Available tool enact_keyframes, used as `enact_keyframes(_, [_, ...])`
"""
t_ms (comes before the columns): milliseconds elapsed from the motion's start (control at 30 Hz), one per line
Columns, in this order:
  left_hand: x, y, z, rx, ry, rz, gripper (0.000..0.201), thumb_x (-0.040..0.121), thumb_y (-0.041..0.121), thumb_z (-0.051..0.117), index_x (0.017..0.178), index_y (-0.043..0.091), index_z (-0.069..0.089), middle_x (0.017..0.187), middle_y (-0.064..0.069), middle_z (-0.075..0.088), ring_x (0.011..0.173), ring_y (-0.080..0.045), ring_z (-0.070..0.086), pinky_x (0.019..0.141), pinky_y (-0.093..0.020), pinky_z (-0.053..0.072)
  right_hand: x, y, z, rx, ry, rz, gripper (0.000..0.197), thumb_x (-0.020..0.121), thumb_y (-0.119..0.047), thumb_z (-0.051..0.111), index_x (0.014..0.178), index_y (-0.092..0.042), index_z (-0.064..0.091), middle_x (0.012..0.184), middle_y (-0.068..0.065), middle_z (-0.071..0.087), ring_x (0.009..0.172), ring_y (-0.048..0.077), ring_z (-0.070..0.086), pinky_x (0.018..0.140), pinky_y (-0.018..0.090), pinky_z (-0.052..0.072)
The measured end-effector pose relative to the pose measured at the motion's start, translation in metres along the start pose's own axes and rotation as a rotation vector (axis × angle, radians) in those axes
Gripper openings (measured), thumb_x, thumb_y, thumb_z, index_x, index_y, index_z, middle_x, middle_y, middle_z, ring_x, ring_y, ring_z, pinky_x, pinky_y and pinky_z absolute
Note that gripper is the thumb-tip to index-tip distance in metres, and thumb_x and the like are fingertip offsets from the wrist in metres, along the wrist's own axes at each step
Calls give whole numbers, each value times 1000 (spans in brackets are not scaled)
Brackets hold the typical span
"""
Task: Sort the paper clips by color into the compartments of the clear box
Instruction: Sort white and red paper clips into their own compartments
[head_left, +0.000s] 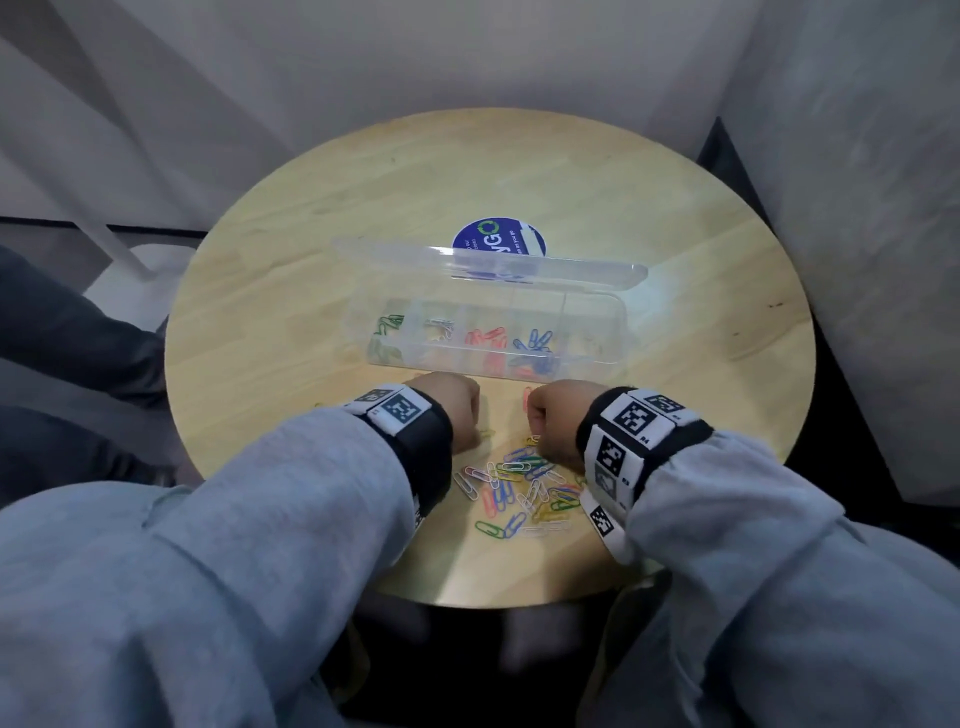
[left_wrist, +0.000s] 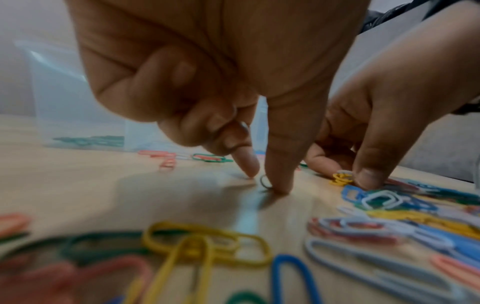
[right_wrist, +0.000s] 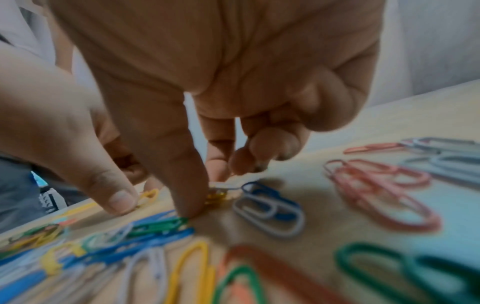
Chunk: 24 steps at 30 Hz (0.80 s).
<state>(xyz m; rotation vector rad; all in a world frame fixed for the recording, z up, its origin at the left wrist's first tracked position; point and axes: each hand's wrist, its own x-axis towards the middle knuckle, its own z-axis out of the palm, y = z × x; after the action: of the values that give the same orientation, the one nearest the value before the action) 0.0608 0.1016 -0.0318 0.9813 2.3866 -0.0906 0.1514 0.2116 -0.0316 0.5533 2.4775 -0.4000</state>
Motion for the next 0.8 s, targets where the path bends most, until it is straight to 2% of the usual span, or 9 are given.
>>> enact_keyframes(133, [1, 2, 1, -14, -26, -3, 17, 83, 20, 58, 99, 18, 65, 106, -2, 67, 96, -22, 61, 69, -23, 40, 2, 8, -3, 126, -11, 5, 12, 83, -10, 48, 80, -16, 58, 87, 4, 62, 77, 20, 53, 67, 25, 44])
enact_keyframes(200, [0, 2, 1, -33, -23, -1, 14, 83, 19, 58, 96, 19, 65, 101, -1, 67, 96, -22, 61, 69, -24, 40, 1, 13, -7, 203, 4, 8, 11, 84, -10, 51, 78, -17, 57, 84, 2, 63, 77, 19, 54, 62, 23, 43])
enact_keyframes(267, [-2, 0, -1, -101, -11, 7, 5, 81, 17, 59, 79, 21, 61, 84, 1, 63, 82, -19, 58, 65, -22, 40, 0, 18, -9, 248, 31, 19, 11, 82, -10, 53, 76, -18, 58, 85, 2, 64, 76, 18, 54, 58, 22, 42])
enact_keyframes(333, [-3, -4, -2, -261, -14, 17, 20, 79, 12, 61, 63, 19, 52, 65, 4, 55, 63, -15, 51, 55, -20, 39, -2, 22, -11, 261, 54, 34, 16, 82, -10, 53, 69, -18, 55, 83, 2, 62, 74, 18, 53, 55, 20, 40])
enact_keyframes(400, [-4, -8, -6, -506, -78, 30, 29, 79, 5, 64, 59, 18, 47, 58, 2, 55, 54, -12, 50, 52, -17, 42, -3, 25, -12, 238, 59, 46, 22, 83, -9, 52, 63, -19, 49, 83, 2, 59, 75, 19, 51, 53, 20, 38])
enact_keyframes(500, [-3, -13, -11, -744, -119, 51, 29, 80, -3, 64, 63, 14, 48, 60, -4, 57, 45, -5, 55, 52, -16, 47, -3, 21, -10, 183, 36, 35, 11, 81, -8, 54, 75, -18, 54, 78, -2, 56, 73, 17, 50, 55, 22, 39])
enact_keyframes(600, [-3, -16, -12, -873, -150, 36, 27, 82, -9, 57, 77, 17, 55, 56, -3, 54, 35, -3, 50, 42, -12, 43, -2, 12, -2, 188, 8, 12, 22, 74, -8, 60, 85, -26, 55, 72, -9, 49, 65, 15, 51, 57, 22, 42])
enact_keyframes(700, [-6, -16, -11, -997, -200, -5, 32, 85, -11, 42, 79, 15, 59, 50, -2, 52, 32, -5, 46, 37, -12, 37, 0, 5, 1, 99, 15, -44, 20, 75, -12, 62, 85, -27, 54, 88, -6, 54, 82, 19, 56, 68, 25, 45])
enact_keyframes(800, [-10, -13, -8, -999, -226, -11, 33, 90, -6, 35, 70, 11, 56, 54, -4, 50, 32, -4, 48, 37, -12, 37, 0, 1, 0, 8, 0, -69, 12, 80, -11, 57, 86, -22, 56, 94, -2, 57, 82, 18, 53, 63, 23, 40])
